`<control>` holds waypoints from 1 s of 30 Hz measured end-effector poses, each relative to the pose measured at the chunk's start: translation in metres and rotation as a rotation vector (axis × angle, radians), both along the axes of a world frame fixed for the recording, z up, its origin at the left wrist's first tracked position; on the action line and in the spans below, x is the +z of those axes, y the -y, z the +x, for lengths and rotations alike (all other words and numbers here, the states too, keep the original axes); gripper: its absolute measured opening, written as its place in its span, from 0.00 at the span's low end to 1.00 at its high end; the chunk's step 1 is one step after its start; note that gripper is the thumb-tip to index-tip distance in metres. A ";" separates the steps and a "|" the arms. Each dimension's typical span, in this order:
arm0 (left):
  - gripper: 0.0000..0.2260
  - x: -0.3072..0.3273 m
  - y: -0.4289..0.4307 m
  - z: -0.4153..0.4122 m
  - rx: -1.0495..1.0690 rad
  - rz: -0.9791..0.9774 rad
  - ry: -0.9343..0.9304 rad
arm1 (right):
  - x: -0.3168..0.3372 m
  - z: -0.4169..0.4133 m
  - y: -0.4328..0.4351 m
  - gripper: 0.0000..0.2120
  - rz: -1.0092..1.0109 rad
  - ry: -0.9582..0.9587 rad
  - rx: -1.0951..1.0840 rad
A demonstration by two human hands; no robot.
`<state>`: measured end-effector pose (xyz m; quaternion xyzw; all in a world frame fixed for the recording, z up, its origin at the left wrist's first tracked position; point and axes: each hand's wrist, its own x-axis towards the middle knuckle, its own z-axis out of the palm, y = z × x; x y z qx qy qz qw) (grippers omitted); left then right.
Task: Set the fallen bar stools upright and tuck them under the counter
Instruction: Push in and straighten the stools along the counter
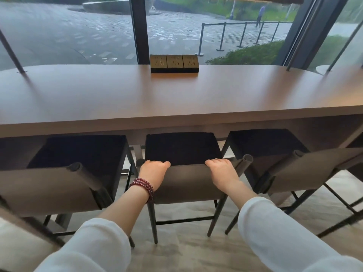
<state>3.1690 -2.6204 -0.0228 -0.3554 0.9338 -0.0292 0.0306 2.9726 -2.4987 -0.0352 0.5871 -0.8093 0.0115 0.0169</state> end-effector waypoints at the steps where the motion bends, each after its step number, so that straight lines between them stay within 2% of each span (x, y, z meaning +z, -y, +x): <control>1: 0.18 0.001 0.001 0.000 -0.012 -0.020 0.011 | 0.001 0.000 0.001 0.21 -0.002 -0.010 -0.011; 9: 0.17 0.004 0.007 0.002 -0.067 -0.037 0.062 | 0.011 0.011 0.007 0.16 0.044 -0.043 -0.136; 30: 0.14 0.003 0.004 0.005 0.021 -0.002 0.079 | 0.013 0.019 0.005 0.17 0.037 -0.009 -0.130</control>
